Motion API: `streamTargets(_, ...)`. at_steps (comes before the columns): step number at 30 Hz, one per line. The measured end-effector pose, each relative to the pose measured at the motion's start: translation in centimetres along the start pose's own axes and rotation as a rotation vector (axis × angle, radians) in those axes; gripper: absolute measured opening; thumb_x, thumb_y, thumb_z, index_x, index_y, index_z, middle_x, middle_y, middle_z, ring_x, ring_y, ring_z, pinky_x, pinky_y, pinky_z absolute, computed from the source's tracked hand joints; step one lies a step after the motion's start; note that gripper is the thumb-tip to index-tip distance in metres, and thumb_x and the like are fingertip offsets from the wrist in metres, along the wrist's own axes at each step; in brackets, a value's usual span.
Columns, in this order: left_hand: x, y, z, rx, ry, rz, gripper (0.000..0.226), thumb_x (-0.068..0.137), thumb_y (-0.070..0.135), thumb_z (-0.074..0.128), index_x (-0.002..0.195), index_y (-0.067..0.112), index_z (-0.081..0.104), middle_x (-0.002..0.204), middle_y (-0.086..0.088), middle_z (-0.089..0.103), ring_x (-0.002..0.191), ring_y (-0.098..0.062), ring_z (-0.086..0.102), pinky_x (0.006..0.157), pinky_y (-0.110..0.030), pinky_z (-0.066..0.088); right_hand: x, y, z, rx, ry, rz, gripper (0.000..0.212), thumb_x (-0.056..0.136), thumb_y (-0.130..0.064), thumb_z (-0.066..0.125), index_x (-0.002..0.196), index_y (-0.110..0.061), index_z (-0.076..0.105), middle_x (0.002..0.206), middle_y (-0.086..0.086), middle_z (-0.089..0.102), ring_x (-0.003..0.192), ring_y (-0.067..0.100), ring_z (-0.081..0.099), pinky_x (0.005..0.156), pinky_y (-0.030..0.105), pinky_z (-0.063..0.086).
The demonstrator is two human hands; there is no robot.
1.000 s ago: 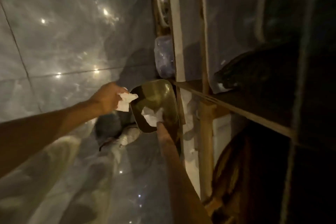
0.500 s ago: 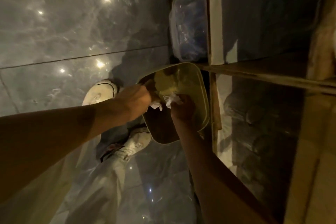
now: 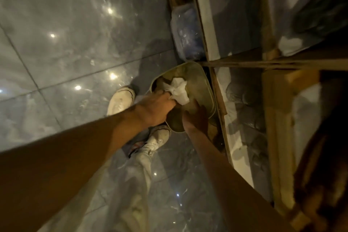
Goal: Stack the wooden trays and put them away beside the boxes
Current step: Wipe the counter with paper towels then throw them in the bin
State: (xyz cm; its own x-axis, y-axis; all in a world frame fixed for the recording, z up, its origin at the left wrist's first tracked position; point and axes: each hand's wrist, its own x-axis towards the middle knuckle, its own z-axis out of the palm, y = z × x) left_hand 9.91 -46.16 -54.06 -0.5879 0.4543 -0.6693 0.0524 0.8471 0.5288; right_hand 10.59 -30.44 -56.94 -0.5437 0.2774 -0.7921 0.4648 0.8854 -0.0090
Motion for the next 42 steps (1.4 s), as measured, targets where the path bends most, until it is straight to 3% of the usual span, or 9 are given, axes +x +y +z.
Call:
streamTargets(5, -10.1, 2.2, -8.5, 0.041, -0.008, -0.087, 0.047, 0.092, 0.015, 0.049, 0.139, 0.016, 0.045, 0.142, -0.012, 0.043, 0.127, -0.033, 0.046, 0.107, -0.044, 0.04, -12.2, -2.0, -7.8, 0.101, -0.05, -0.068, 0.031, 0.098, -0.03, 0.048, 0.123, -0.018, 0.061, 0.128, 0.012, 0.06, 0.121, 0.03, 0.054, 0.102, 0.04, 0.044)
streamTargets(8, -16.7, 4.5, -15.2, 0.026, 0.064, -0.149, 0.037, 0.094, 0.016, 0.046, 0.13, 0.012, 0.052, 0.134, -0.016, 0.05, 0.122, -0.036, 0.049, 0.103, -0.046, 0.042, -20.4, -4.0, -12.7, 0.153, 0.041, -0.161, 0.018, 0.095, -0.021, 0.055, 0.104, -0.012, 0.068, 0.113, 0.014, 0.064, 0.11, 0.029, 0.057, 0.095, 0.04, 0.048)
streamTargets(15, -28.1, 12.9, -28.8, -0.021, 0.353, -0.115, 0.04, 0.098, 0.019, 0.042, 0.137, 0.016, 0.049, 0.131, -0.018, 0.056, 0.118, -0.04, 0.054, 0.098, -0.048, 0.046, -36.4, -7.6, -24.2, 0.483, 0.124, -0.412, 0.031, 0.095, -0.019, 0.058, 0.124, -0.01, 0.062, 0.127, 0.009, 0.061, 0.118, 0.02, 0.056, 0.092, 0.012, 0.036)
streamTargets(18, -31.5, 18.6, -31.5, 0.04, 0.449, 0.062, 0.034, 0.097, 0.02, 0.044, 0.129, 0.016, 0.054, 0.125, -0.015, 0.06, 0.113, -0.038, 0.058, 0.093, -0.049, 0.049, -41.6, -5.6, -28.0, 0.575, 0.292, -0.521, 0.031, 0.095, -0.021, 0.058, 0.125, -0.012, 0.062, 0.127, 0.006, 0.062, 0.119, 0.017, 0.056, 0.098, 0.018, 0.037)
streamTargets(23, -32.9, 28.3, -33.2, 0.192, 0.461, 0.379, 0.035, 0.097, 0.023, 0.044, 0.13, 0.018, 0.056, 0.128, -0.004, 0.061, 0.117, -0.027, 0.056, 0.097, -0.042, 0.048, -46.8, 2.0, -32.3, 0.702, 0.52, -0.448, 0.029, 0.095, -0.028, 0.057, 0.123, -0.022, 0.063, 0.122, -0.006, 0.064, 0.113, 0.005, 0.058, 0.096, 0.023, 0.046)
streamTargets(28, -30.3, 38.1, -33.3, 0.323, 0.377, 0.586, 0.033, 0.097, 0.023, 0.046, 0.128, 0.021, 0.057, 0.128, 0.002, 0.06, 0.115, -0.021, 0.056, 0.095, -0.038, 0.047, -48.7, 12.8, -35.2, 0.78, 0.659, -0.247, 0.029, 0.097, -0.033, 0.053, 0.124, -0.029, 0.061, 0.122, -0.014, 0.06, 0.105, -0.01, 0.049, 0.083, 0.003, 0.038)
streamTargets(30, -28.9, 41.9, -32.9, 0.356, 0.372, 0.63, 0.033, 0.097, 0.025, 0.046, 0.128, 0.022, 0.057, 0.127, 0.003, 0.06, 0.114, -0.02, 0.057, 0.094, -0.037, 0.048, -49.0, 17.1, -36.0, 0.856, 0.706, -0.17, 0.03, 0.096, -0.032, 0.054, 0.125, -0.029, 0.062, 0.123, -0.012, 0.062, 0.11, -0.003, 0.054, 0.09, 0.015, 0.045)
streamTargets(33, -26.3, 47.6, -31.9, 0.415, 0.373, 0.645, 0.033, 0.098, 0.029, 0.044, 0.127, 0.024, 0.058, 0.124, 0.003, 0.062, 0.113, -0.021, 0.058, 0.093, -0.038, 0.049, -48.6, 22.9, -37.4, 0.911, 0.775, -0.097, 0.029, 0.096, -0.03, 0.056, 0.123, -0.025, 0.064, 0.122, -0.006, 0.065, 0.111, 0.007, 0.059, 0.095, 0.033, 0.051)
streamTargets(42, -19.9, 57.6, -24.7, 0.347, 0.326, 0.52, 0.035, 0.099, 0.03, 0.042, 0.131, 0.02, 0.054, 0.134, -0.004, 0.055, 0.121, -0.022, 0.055, 0.098, -0.039, 0.049, -43.5, 33.2, -45.1, 0.66, 0.683, -0.068, 0.026, 0.095, -0.033, 0.055, 0.116, -0.025, 0.067, 0.114, -0.007, 0.069, 0.099, 0.007, 0.064, 0.089, 0.029, 0.054)
